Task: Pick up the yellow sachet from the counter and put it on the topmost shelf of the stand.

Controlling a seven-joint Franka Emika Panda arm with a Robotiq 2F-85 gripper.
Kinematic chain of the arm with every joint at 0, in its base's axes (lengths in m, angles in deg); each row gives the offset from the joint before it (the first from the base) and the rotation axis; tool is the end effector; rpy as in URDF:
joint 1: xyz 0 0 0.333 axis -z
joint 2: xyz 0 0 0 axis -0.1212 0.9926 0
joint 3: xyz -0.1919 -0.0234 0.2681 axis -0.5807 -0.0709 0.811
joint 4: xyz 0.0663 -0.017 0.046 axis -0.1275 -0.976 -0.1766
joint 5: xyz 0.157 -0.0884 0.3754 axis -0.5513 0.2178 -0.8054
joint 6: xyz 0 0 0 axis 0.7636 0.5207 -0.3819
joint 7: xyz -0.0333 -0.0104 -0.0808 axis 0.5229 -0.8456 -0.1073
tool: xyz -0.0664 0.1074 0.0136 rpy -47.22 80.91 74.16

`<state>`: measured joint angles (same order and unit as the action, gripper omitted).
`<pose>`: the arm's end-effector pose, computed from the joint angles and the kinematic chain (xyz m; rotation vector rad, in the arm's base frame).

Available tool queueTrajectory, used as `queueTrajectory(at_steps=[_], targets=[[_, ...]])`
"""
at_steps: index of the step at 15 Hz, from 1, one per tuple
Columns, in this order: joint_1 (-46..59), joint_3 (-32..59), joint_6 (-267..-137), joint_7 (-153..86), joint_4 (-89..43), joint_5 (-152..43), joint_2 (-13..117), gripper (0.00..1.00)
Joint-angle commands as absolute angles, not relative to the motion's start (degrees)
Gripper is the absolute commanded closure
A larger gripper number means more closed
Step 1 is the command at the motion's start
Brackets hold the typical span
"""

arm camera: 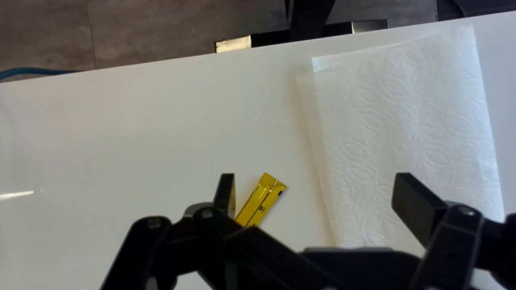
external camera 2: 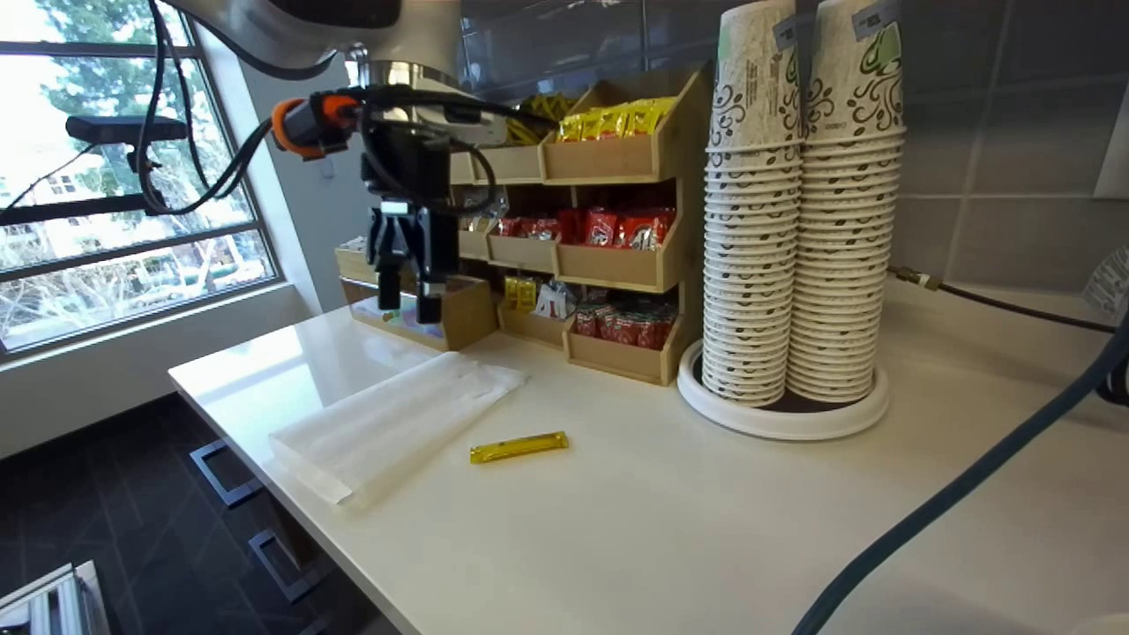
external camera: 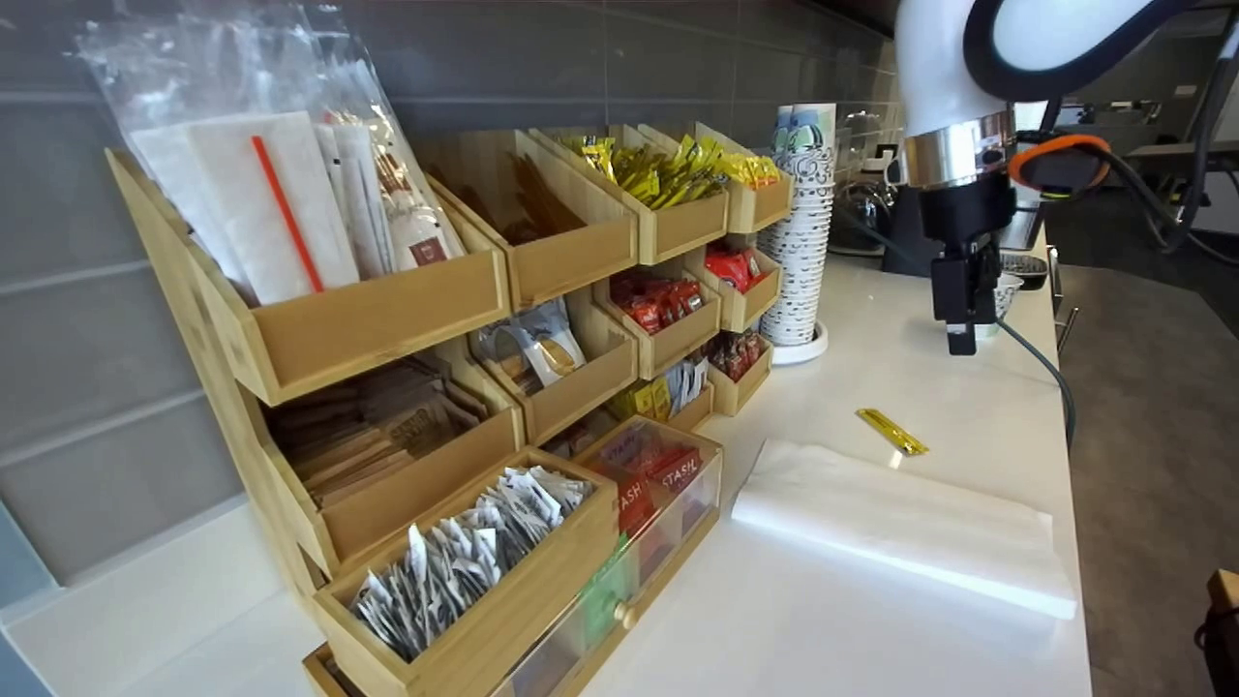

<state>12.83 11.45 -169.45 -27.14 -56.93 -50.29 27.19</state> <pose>0.4687 -0.1135 0.4080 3.0371 -0.1903 -0.4377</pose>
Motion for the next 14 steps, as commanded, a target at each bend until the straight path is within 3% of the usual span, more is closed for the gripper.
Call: queueTrajectory(at_steps=[1, 7, 14], targets=[[13.7, 9.0, -174.8, -16.4, -57.9, -51.1, 30.6, 0.0], [14.7, 7.6, -185.8, -5.1, -58.4, -56.8, 36.7, 0.0], [14.9, 8.2, -185.5, -7.1, -58.5, -56.8, 37.4, 0.0]])
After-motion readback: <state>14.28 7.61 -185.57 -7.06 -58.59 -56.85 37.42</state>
